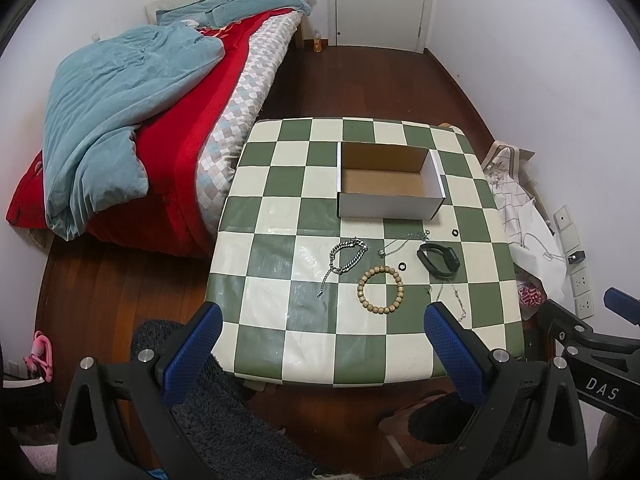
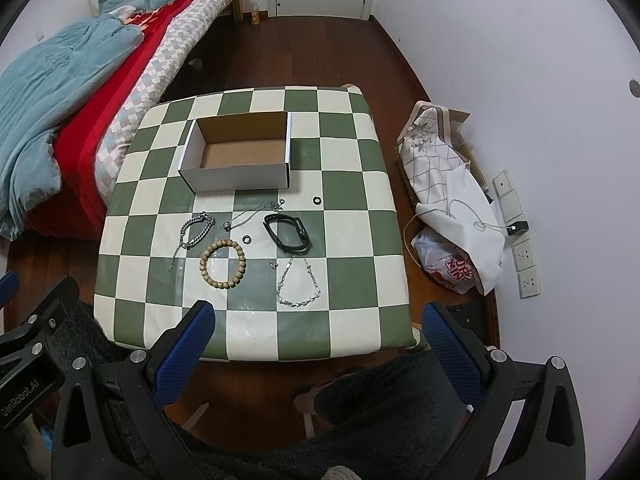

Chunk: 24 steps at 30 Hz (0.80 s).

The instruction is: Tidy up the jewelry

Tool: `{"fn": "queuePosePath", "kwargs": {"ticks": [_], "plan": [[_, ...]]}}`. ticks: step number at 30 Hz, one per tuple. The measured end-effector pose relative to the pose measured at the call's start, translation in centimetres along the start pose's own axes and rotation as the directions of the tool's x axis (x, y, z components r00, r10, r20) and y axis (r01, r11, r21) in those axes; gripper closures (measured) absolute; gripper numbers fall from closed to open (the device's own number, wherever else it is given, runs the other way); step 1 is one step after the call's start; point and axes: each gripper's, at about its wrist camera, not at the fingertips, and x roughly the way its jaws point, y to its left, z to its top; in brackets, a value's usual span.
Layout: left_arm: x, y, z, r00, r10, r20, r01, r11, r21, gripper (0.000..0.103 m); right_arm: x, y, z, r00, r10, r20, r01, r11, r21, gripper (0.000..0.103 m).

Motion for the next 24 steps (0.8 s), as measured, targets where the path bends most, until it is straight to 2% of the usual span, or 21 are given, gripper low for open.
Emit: {"fn": "queuePosePath", "kwargs": {"ticks": [24], "plan": [[-0.8,0.1,0.1,1.000,-0.006,0.013,0.006,1.000,0.002,0.000,-0.9,0.1,0.3,1.000,0.003,0.017,-0.003,1.000,-0.003,0.000]]}}
